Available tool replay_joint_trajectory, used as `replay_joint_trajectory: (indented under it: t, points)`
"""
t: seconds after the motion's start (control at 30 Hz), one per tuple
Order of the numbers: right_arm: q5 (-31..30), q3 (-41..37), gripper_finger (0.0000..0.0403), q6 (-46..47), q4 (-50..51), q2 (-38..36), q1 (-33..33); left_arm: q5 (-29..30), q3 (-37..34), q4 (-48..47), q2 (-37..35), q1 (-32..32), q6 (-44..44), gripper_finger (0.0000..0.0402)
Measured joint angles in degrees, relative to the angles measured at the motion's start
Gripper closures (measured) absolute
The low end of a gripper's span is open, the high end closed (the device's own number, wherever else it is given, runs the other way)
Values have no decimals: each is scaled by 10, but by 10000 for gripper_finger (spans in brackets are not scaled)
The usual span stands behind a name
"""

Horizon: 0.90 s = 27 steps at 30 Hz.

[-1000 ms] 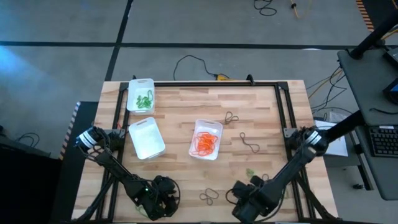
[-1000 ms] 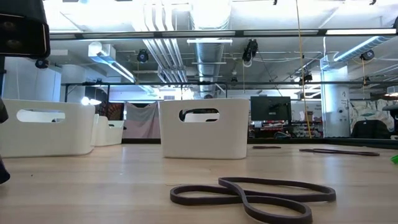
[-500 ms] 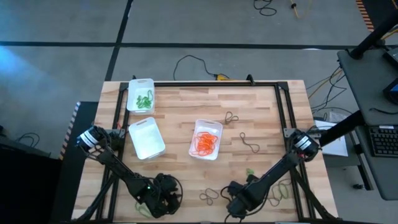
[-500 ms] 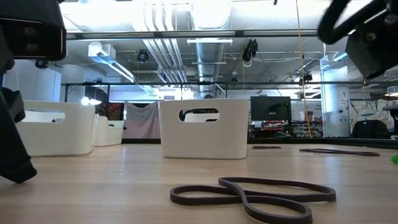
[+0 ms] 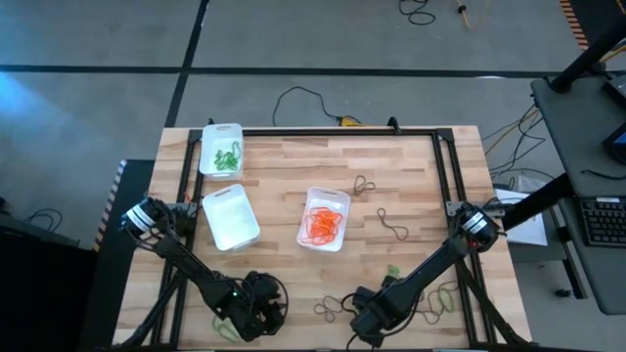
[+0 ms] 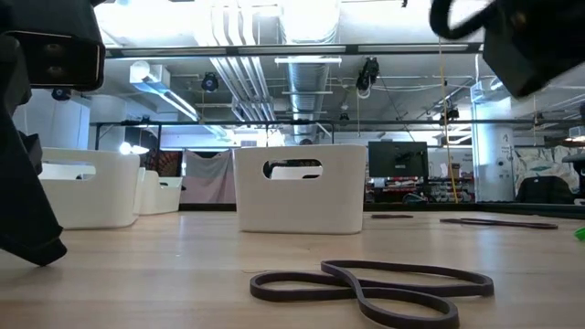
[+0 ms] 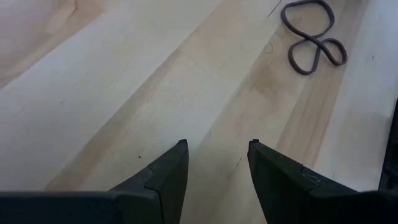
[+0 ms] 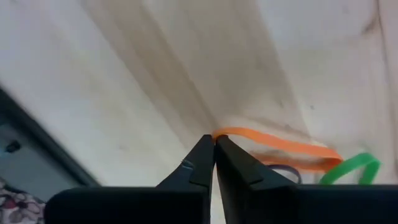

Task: Sort rubber bands into baskets
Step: Put the orange rubber band into the bottom right white bin

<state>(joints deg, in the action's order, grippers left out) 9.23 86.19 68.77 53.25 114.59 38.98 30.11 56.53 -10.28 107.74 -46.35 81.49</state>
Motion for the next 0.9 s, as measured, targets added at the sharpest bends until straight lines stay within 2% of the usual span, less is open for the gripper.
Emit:
replay_joint_trajectory:
  t: [0.2, 0.37, 0.57, 0.67, 0.9]
  points:
    - [-8, 35, 394, 2, 0, -1, -1, 0, 0, 0, 0, 0, -5, 248]
    - [-48, 62, 394, 2, 0, -1, -9, 0, 0, 0, 0, 3, -22, 248]
    - [-41, 71, 391, 46, 9, -2, -14, -3, 0, 0, 0, 4, -28, 248]
    - [-7, 62, 369, 57, 10, 6, -15, -3, 0, 0, 0, 4, -28, 248]
    - [-2, 57, 300, 74, 10, 39, -17, -4, 0, 0, 0, 4, -29, 248]
